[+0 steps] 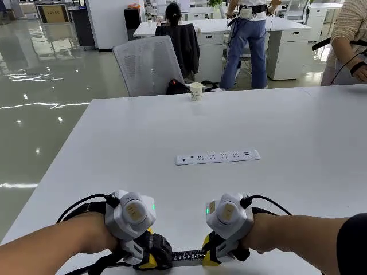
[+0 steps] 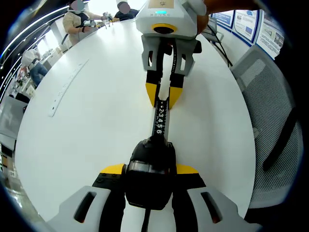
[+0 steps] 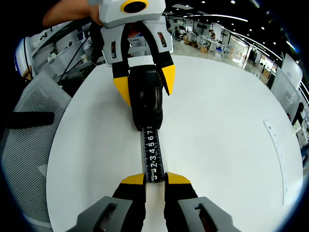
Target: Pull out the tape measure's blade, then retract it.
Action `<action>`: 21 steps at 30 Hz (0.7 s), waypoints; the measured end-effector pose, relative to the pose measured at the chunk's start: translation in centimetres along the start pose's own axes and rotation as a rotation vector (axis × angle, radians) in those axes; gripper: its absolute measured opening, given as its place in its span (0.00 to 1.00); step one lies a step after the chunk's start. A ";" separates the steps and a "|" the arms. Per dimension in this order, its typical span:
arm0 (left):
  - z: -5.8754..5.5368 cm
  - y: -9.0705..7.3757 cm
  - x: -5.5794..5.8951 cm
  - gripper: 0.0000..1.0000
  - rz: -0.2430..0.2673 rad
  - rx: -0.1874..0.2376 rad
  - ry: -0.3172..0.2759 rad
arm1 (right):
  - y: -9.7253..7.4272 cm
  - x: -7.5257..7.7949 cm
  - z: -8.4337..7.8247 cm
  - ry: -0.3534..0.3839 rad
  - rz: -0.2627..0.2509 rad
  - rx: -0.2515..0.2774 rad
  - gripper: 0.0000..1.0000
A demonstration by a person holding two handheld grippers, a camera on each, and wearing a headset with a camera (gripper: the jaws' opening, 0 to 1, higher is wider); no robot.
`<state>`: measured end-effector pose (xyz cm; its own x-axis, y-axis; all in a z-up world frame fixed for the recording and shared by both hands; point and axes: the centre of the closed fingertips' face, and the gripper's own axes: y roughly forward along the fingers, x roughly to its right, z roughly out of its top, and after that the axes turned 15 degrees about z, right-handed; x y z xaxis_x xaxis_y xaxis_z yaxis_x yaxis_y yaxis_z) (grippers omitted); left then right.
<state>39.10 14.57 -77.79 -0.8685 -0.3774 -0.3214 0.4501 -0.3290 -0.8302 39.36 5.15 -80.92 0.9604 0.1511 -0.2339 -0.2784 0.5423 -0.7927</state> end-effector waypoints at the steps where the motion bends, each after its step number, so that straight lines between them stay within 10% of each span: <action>1: 0.0 0.0 0.0 0.31 0.000 0.000 -0.001 | 0.0 0.0 0.0 0.001 0.000 0.001 0.11; 21: -0.1 0.1 -0.1 0.31 0.003 0.001 -0.005 | -0.7 0.1 -1.0 0.002 -0.001 -0.011 0.11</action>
<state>39.23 14.64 -77.83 -0.8660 -0.3825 -0.3221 0.4533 -0.3282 -0.8288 39.64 3.93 -80.93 0.9607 0.1493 -0.2340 -0.2776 0.5337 -0.7988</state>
